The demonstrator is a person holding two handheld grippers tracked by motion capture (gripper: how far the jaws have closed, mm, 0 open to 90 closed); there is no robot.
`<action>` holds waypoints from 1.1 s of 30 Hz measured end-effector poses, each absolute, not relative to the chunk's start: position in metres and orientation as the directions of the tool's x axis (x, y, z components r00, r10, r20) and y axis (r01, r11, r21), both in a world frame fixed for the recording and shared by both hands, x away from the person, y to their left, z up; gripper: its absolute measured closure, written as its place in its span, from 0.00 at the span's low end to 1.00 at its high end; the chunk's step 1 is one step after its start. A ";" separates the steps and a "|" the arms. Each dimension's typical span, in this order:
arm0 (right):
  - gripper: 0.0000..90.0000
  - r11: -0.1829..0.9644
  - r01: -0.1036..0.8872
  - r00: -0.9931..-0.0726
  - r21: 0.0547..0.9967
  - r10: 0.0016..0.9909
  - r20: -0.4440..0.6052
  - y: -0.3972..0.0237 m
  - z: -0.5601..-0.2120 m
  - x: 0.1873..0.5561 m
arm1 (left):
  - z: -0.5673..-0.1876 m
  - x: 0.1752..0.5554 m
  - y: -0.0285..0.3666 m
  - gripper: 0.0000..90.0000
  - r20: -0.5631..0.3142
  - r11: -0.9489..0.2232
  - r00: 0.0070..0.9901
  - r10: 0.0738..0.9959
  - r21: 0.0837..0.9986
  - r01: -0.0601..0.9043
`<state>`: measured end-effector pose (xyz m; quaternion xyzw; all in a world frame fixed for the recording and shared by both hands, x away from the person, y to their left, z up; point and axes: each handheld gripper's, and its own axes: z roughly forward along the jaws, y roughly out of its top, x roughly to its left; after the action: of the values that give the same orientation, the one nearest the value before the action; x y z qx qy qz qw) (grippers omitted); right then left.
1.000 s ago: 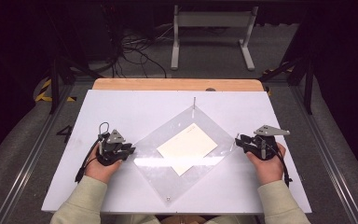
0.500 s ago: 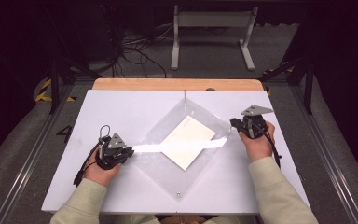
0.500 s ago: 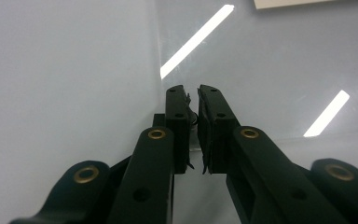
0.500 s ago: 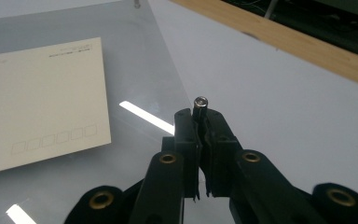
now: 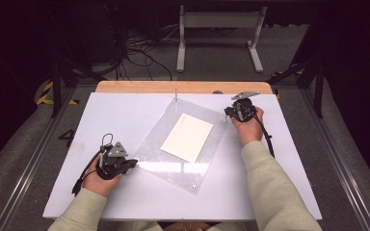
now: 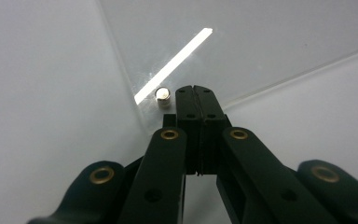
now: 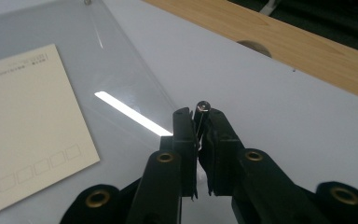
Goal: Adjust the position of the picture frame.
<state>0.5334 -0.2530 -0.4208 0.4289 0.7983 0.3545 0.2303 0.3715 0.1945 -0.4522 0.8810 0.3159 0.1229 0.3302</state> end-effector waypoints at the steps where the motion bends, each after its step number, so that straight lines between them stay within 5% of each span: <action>1: 0.91 0.365 0.525 -0.521 0.768 0.852 -0.049 -0.254 -0.421 0.533 | -0.451 0.371 0.193 1.00 0.018 -0.581 0.768 0.641 0.665 0.469; 7: 0.78 0.345 0.508 -0.496 0.789 0.866 -0.060 -0.259 -0.415 0.518 | -0.448 0.371 0.201 0.92 0.040 -0.522 0.717 0.696 0.713 0.468; 19: 0.74 0.250 0.462 -0.572 0.851 0.817 0.070 -0.281 -0.418 0.446 | -0.454 0.378 0.201 0.76 0.030 -0.527 0.736 0.676 0.719 0.454; 25: 0.74 0.230 0.459 -0.578 0.858 0.811 0.092 -0.297 -0.425 0.409 | -0.455 0.381 0.193 0.92 0.070 -0.574 0.752 0.655 0.693 0.436; 28: 0.74 0.224 0.446 -0.580 0.866 0.810 0.089 -0.302 -0.422 0.400 | -0.454 0.383 0.196 0.93 -0.012 -0.550 0.767 0.641 0.690 0.470; 33: 0.73 0.216 0.428 -0.582 0.878 0.809 0.084 -0.311 -0.415 0.388 | -0.450 0.366 0.175 0.93 0.002 -0.645 0.854 0.521 0.655 0.392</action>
<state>0.3878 -0.3107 -0.4153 0.4104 0.7533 0.4727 0.2016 0.3656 0.1750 -0.4498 0.9020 0.2531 0.0955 0.3365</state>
